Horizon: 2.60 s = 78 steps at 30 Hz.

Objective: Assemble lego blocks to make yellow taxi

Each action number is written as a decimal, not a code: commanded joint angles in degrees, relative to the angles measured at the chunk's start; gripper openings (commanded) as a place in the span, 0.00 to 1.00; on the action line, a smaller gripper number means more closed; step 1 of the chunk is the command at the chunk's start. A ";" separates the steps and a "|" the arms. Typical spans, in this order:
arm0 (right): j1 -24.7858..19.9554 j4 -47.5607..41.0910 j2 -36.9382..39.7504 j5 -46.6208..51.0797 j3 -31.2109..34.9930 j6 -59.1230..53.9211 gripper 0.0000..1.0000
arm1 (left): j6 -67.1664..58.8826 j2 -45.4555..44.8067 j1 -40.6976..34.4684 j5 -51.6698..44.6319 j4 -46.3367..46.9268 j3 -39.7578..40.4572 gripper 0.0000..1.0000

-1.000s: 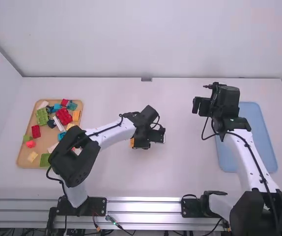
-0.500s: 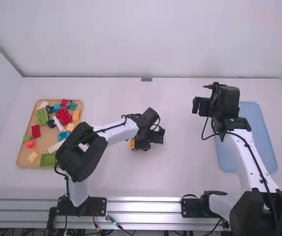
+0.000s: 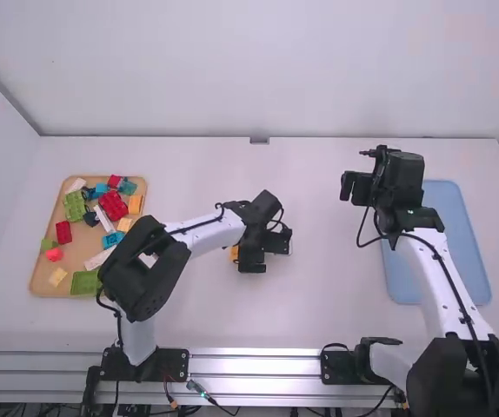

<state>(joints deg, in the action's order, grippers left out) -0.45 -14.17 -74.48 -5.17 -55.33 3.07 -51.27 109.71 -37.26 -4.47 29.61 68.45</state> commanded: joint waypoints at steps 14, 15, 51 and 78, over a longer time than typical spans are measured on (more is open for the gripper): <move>-0.24 0.42 -0.44 -1.31 -2.45 0.11 0.99 | 3.23 -29.59 23.06 -0.44 -0.35 -0.48 0.99; -0.26 0.42 -0.44 -1.36 -2.45 0.13 0.99 | 3.61 -29.97 23.52 -0.39 -0.44 -0.48 0.99; -0.24 1.22 -0.44 -2.54 -2.45 0.11 0.99 | 92.56 -19.10 88.70 -9.92 6.78 -0.48 0.99; -0.24 0.00 -0.44 -2.51 -2.45 -0.11 0.99 | 129.55 -15.82 89.13 3.82 0.33 -12.31 0.84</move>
<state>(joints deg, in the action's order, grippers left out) -0.45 -14.11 -74.46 -7.35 -55.35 3.01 74.28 93.32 51.27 -1.37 30.57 58.08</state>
